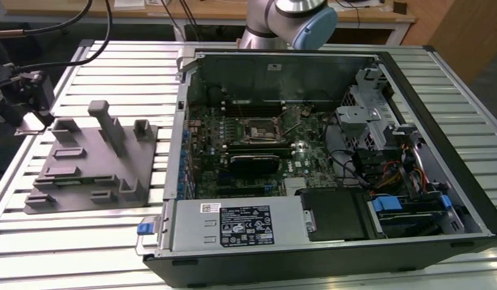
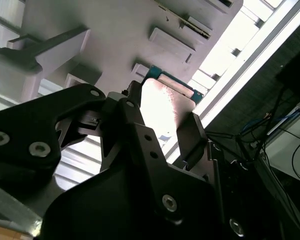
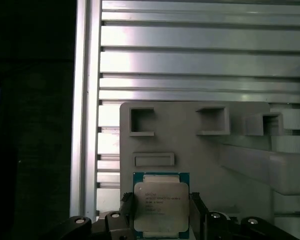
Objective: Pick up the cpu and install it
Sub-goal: 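Pick up the cpu and move it towards the insertion slot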
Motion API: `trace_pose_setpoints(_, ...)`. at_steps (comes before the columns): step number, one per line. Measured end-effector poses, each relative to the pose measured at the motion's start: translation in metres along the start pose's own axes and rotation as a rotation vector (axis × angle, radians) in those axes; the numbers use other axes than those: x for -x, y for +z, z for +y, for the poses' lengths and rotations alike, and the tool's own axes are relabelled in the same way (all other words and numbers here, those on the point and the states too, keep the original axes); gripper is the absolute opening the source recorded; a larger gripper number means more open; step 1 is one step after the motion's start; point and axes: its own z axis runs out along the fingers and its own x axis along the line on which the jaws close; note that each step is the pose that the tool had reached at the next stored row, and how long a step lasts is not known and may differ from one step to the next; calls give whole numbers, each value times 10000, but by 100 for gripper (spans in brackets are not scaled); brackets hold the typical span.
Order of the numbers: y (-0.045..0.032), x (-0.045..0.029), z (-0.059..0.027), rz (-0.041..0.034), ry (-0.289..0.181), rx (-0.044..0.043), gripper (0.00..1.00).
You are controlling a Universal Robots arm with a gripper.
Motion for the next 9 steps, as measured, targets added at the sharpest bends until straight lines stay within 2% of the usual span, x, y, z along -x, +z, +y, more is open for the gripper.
trace_pose_setpoints(4,-88,1,5,-2,0,0,53)
trace_pose_setpoints(9,-234,4,15,-2,0,0,53)
